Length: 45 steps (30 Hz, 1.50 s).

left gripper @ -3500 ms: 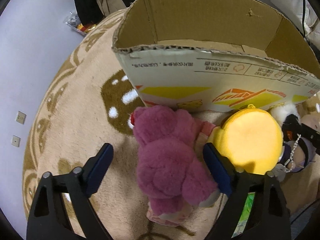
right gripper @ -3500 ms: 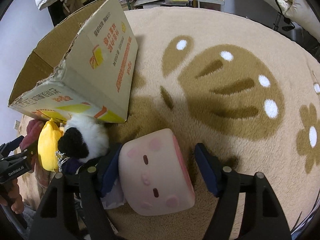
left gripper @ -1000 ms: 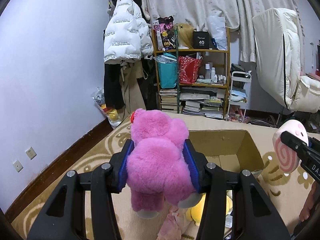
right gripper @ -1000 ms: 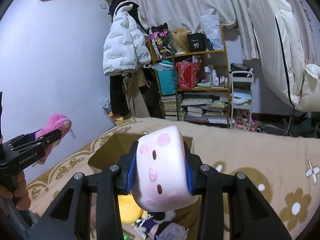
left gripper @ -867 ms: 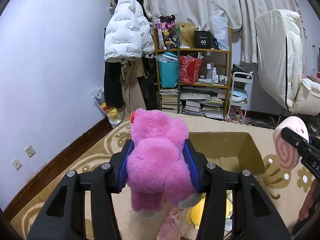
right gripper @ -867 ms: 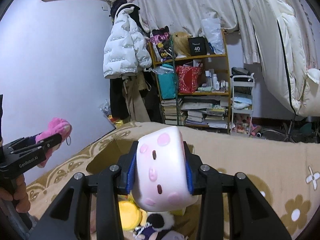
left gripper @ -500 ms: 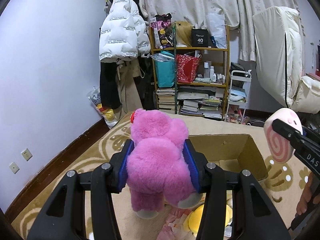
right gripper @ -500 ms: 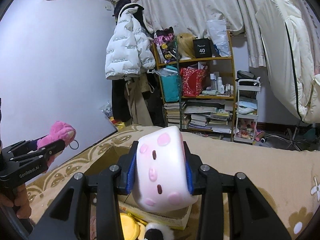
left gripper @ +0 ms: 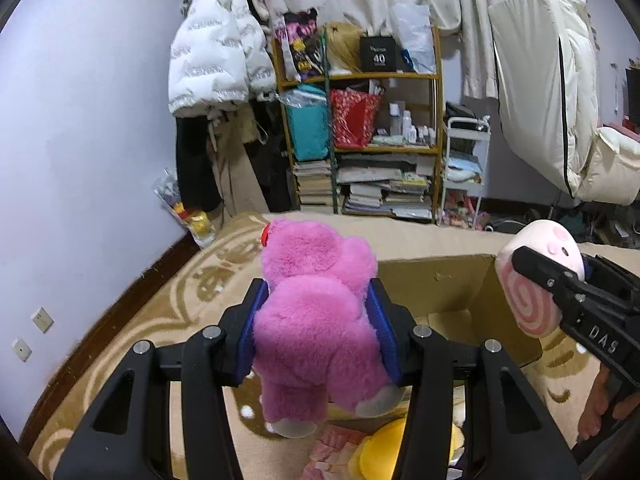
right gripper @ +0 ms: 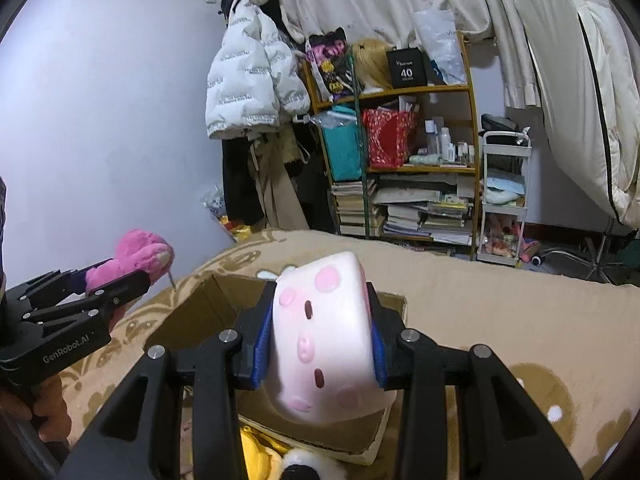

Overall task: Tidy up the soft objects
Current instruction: 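Drop pink bear into box with left tool while right tool drops square plush, then lower left tool onto pink wrapped bundle while right tool lowers onto purple-haired doll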

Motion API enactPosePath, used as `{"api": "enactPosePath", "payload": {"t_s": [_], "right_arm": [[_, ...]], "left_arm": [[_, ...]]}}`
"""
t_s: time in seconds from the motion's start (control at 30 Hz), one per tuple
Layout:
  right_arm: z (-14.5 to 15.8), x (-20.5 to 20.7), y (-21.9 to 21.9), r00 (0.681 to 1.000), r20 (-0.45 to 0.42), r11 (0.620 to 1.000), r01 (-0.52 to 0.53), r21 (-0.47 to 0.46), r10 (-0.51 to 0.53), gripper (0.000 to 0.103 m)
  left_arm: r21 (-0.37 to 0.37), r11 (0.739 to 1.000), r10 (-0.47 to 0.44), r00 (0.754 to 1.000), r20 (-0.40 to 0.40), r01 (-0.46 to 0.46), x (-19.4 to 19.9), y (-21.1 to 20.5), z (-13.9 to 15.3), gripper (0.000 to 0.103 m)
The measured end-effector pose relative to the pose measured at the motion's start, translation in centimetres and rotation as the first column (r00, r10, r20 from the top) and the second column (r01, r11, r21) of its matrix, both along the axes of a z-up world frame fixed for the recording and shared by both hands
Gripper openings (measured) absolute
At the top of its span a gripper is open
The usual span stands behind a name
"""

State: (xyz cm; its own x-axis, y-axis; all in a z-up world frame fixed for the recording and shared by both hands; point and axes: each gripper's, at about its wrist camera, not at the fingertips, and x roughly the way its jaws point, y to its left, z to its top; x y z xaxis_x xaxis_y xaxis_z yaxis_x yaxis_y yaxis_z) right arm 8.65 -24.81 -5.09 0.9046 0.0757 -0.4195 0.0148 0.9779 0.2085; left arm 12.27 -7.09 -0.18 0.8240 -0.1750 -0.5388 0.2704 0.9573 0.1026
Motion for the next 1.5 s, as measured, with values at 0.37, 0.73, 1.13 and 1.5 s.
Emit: {"api": "enactPosePath", "payload": {"t_s": [0.37, 0.73, 1.13, 1.5], "right_arm": [[-2.3, 1.2, -0.8, 0.997, -0.077, 0.999, -0.012, 0.044, 0.015, 0.043], [-3.4, 1.8, -0.2, 0.992, -0.115, 0.997, -0.055, 0.049, 0.06, 0.052], [-2.6, 1.0, 0.1, 0.995, -0.091, 0.998, -0.043, 0.048, 0.048, 0.09], [-1.1, -1.3, 0.3, 0.993, -0.114, 0.998, -0.007, 0.066, 0.015, 0.103]], "left_arm": [[0.04, 0.999, 0.003, 0.993, -0.115, 0.002, 2.3, -1.5, -3.2, 0.049], [0.058, 0.998, -0.013, 0.984, -0.176, 0.023, 2.7, -1.8, -4.9, 0.051], [0.068, 0.998, 0.013, 0.978, -0.21, 0.001, 2.6, -0.3, -4.1, 0.068], [0.077, 0.997, 0.043, 0.976, -0.214, -0.027, -0.2, 1.5, -2.0, 0.092]]}}
